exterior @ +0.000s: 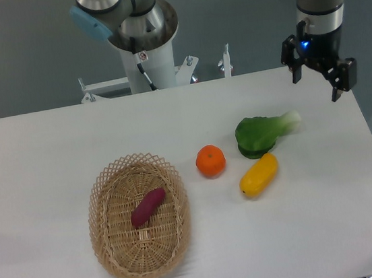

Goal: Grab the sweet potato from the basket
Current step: 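Move the open gripper over the basket above the purple sweet potato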

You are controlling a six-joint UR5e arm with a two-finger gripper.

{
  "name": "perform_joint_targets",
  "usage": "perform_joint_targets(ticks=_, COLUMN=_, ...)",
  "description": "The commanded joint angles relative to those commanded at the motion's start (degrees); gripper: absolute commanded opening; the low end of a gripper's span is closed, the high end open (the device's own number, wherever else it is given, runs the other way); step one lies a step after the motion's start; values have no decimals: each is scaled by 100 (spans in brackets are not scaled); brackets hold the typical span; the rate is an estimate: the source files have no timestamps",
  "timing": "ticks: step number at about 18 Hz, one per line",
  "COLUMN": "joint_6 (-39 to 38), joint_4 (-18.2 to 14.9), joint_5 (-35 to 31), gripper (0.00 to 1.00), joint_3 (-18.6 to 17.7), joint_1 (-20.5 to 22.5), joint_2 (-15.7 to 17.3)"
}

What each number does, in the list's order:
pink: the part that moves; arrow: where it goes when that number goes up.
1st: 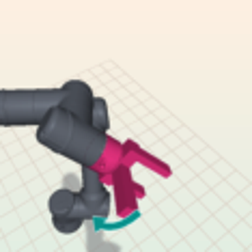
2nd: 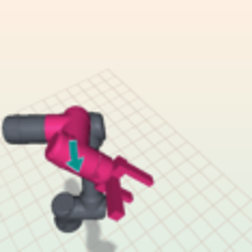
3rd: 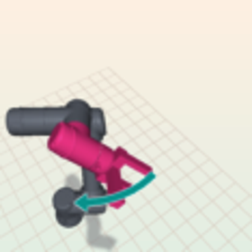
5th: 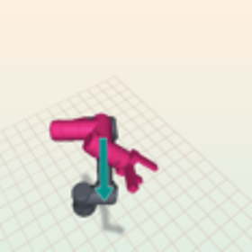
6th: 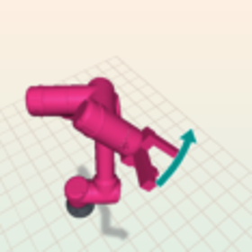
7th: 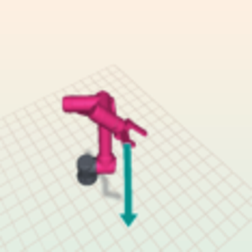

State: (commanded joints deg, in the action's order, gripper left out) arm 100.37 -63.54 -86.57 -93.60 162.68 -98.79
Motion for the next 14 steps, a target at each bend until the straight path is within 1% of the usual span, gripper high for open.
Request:
perform_joint_targets(ticks=3, joint_6=-52, joint_4=0, joint_5=97, gripper=100, joint_3=-26, joint_1=-52, joint_2=9)
perform_joint_targets(ticks=5, joint_6=-79, joint_4=-26, joint_5=105, gripper=100, joint_3=-114, joint_1=-114, joint_2=166)
perform_joint_targets(ticks=6, joint_6=-105, joint_4=-44, joint_5=158, gripper=100, joint_3=-158, joint_1=-158, joint_2=176)
perform_joint_targets(ticks=8, joint_6=-227, joint_4=0, joint_5=604, gripper=100, joint_3=-429, joint_1=-280, joint_2=193)
perform_joint_targets(ticks=10, joint_6=-1076, joint_4=148, joint_5=965, gripper=100, joint_3=-719, joint_1=-334, joint_2=316)
perform_joint_targets(ticks=11, joint_6=-1525, joint_4=263, joint_5=1036, gripper=100, joint_3=-790, joint_1=-430, joint_2=325)
perform_joint_targets(ticks=12, joint_6=-1860, joint_4=385, joint_5=1046, gripper=100, joint_3=-808, joint_1=-613, joint_2=325)
perform_joint_targets(ticks=14, joint_6=-2405, joint_4=413, joint_5=1028, gripper=100, joint_3=-870, joint_1=-1061, joint_2=247)
